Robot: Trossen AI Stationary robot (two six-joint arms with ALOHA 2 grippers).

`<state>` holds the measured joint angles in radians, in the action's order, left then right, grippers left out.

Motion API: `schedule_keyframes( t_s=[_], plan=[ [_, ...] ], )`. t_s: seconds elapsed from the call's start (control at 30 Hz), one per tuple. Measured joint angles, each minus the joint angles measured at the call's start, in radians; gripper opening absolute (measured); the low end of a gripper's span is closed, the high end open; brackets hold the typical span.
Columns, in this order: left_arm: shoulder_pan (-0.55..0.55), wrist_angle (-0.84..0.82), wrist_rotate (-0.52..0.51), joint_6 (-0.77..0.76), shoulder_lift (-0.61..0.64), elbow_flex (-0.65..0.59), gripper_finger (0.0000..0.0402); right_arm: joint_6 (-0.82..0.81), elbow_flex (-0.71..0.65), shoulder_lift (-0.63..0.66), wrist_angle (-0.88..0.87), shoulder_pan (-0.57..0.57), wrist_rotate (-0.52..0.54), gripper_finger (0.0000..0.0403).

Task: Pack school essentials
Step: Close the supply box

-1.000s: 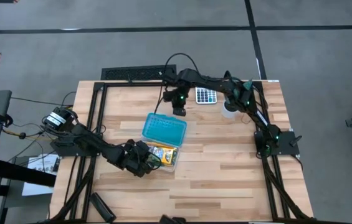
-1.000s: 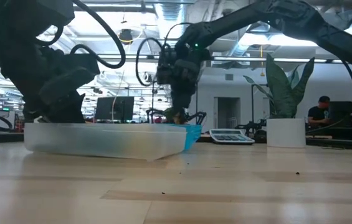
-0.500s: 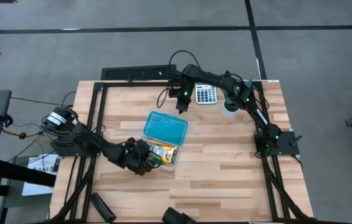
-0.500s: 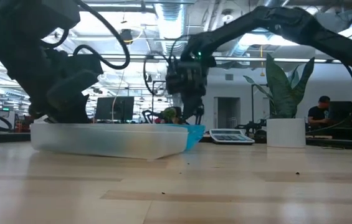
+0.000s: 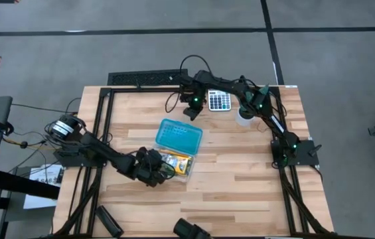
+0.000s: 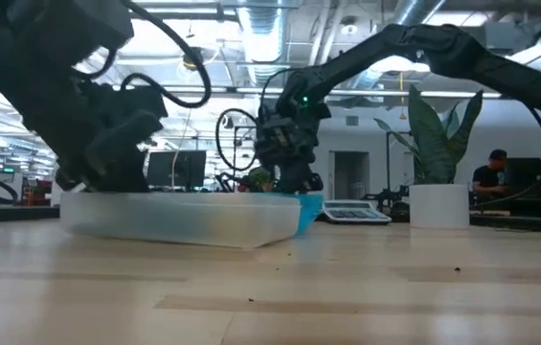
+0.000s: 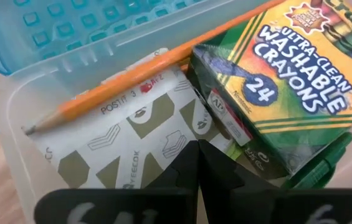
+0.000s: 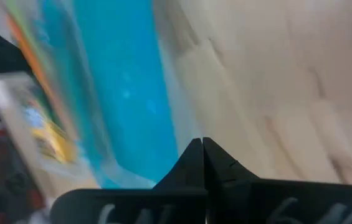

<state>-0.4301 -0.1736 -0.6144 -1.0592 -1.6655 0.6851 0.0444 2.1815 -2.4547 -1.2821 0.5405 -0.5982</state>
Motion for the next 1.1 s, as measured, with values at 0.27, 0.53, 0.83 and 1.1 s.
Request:
schedule_keyframes(
  t_s=[0.27,0.53,0.83,1.1],
  plan=[
    [0.000,0.072,0.016,0.024,-0.030,0.003,0.0000,-0.044,0.002,-0.005,0.019,-0.009,-0.034,0.0000],
    [0.000,0.080,0.025,0.030,-0.025,0.001,0.0000,-0.045,0.002,-0.005,0.019,-0.015,-0.026,0.0000],
    [0.000,0.081,0.024,0.029,-0.025,0.001,0.0000,0.052,0.159,-0.005,-0.018,0.010,-0.049,0.0000],
    [0.003,0.081,0.024,0.028,-0.026,0.001,0.0000,0.199,0.150,0.223,-0.219,-0.028,0.294,0.0000]
  ],
)
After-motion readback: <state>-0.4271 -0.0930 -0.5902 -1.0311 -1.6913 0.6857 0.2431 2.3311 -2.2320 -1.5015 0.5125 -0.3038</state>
